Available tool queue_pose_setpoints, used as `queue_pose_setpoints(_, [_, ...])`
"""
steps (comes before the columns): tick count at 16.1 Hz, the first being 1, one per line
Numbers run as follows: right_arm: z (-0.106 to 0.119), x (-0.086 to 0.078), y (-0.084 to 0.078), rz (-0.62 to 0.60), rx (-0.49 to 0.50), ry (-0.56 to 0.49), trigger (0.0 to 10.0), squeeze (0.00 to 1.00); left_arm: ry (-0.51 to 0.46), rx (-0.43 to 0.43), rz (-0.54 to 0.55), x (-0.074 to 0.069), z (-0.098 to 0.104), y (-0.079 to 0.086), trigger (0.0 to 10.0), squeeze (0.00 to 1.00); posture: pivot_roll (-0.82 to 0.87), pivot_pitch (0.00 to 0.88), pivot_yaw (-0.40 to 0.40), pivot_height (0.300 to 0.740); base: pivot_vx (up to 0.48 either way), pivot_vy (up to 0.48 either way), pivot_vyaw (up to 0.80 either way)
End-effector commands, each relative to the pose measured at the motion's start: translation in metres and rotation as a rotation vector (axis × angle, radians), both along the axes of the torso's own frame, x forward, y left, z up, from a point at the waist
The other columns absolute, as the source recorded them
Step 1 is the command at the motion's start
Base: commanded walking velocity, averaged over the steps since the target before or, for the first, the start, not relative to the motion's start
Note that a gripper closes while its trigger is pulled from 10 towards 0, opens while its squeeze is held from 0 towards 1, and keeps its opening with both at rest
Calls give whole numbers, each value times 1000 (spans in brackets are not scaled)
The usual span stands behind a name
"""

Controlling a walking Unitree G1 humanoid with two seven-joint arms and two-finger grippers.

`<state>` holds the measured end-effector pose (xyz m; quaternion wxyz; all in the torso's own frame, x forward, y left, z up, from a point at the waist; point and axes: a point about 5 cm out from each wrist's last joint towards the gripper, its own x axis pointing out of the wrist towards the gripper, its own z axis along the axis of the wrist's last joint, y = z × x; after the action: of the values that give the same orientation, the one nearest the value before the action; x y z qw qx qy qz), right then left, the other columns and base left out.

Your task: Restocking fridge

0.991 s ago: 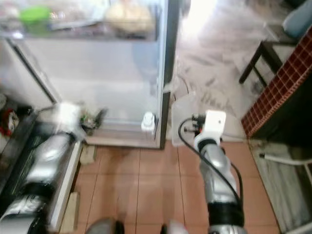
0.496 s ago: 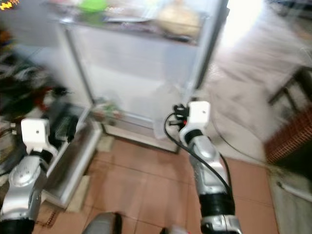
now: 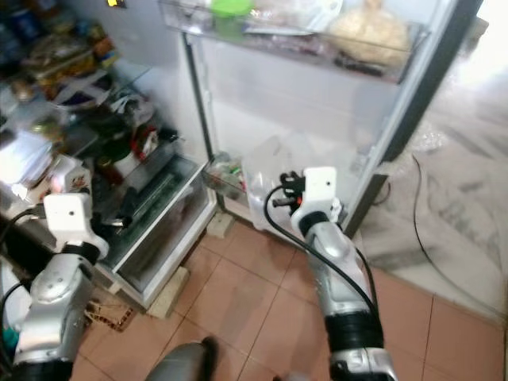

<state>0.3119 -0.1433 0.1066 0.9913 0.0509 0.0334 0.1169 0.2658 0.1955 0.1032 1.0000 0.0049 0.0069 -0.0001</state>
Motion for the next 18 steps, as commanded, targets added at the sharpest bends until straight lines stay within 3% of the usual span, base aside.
queue_pose_setpoints(1, [5, 4, 7, 20, 8, -25, 10000, 0, 15, 15, 20, -1, 0, 3, 10000, 0, 54, 28, -6, 740, 0, 0, 800])
queue_pose_setpoints(12, [6, 7, 8, 35, 4, -36, 10000, 0, 11, 22, 26, -1, 2, -7, 10000, 0, 51, 31, -6, 740, 0, 0, 800])
queue_pose_setpoints(18, [7, 5, 14, 63, 14, -46, 10000, 0, -3, 7, 26, 0, 3, -10, 10000, 0, 53, 30, -6, 740, 0, -291, 0])
